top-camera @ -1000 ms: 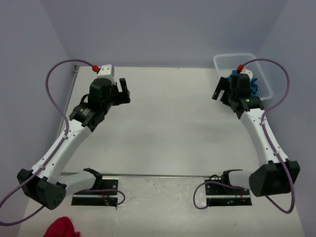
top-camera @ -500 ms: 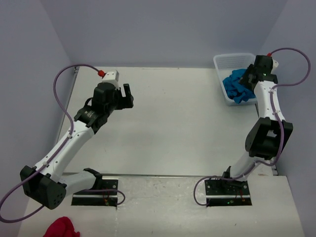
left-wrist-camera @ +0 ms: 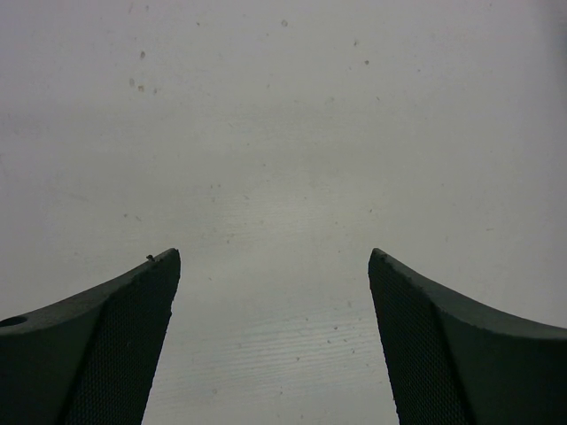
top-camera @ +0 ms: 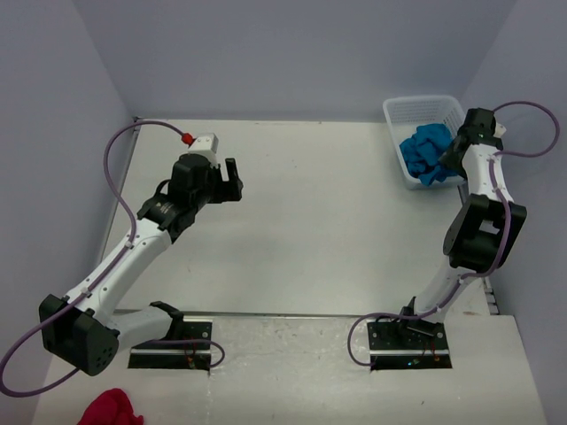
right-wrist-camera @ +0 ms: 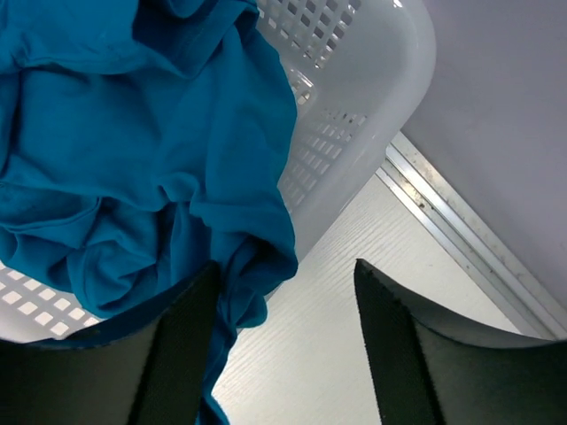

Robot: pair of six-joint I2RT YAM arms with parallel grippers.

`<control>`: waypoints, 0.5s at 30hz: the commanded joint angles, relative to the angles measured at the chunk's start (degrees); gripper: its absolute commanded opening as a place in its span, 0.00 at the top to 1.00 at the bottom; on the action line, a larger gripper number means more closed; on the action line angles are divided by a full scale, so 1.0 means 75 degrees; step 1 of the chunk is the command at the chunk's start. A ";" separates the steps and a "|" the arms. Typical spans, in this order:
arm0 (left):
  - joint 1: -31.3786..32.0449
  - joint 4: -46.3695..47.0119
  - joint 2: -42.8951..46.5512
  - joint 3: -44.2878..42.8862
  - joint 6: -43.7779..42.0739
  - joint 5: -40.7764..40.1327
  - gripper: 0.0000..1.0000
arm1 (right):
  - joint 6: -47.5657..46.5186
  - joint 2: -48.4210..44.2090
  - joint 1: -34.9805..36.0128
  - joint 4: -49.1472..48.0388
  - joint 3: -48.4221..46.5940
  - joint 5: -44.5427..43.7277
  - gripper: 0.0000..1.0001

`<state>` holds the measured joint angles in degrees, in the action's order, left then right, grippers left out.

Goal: Fold and stack the t-shirts
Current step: Grab crumpled tshirt from bin with the right arm

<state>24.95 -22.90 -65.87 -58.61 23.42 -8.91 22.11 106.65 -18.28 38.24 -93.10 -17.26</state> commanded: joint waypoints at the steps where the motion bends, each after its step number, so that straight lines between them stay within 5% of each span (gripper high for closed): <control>1: 0.0037 0.0369 0.0134 0.0010 -0.0111 0.0238 0.13 | 0.0052 0.0018 -0.0023 -0.0094 -0.0349 0.0015 0.39; 7: 0.0037 0.0428 0.0099 0.0069 -0.0076 0.0273 0.13 | 0.0087 0.0018 0.0000 -0.0223 -0.0325 0.0297 0.52; 15: 0.0037 0.0252 0.0180 -0.0072 -0.0134 0.0063 0.12 | 0.0123 0.0123 0.0094 -0.0340 -0.0243 0.0402 0.51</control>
<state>24.95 -22.02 -65.87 -58.26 23.40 -7.94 22.44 106.74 -18.00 37.63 -93.10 -15.25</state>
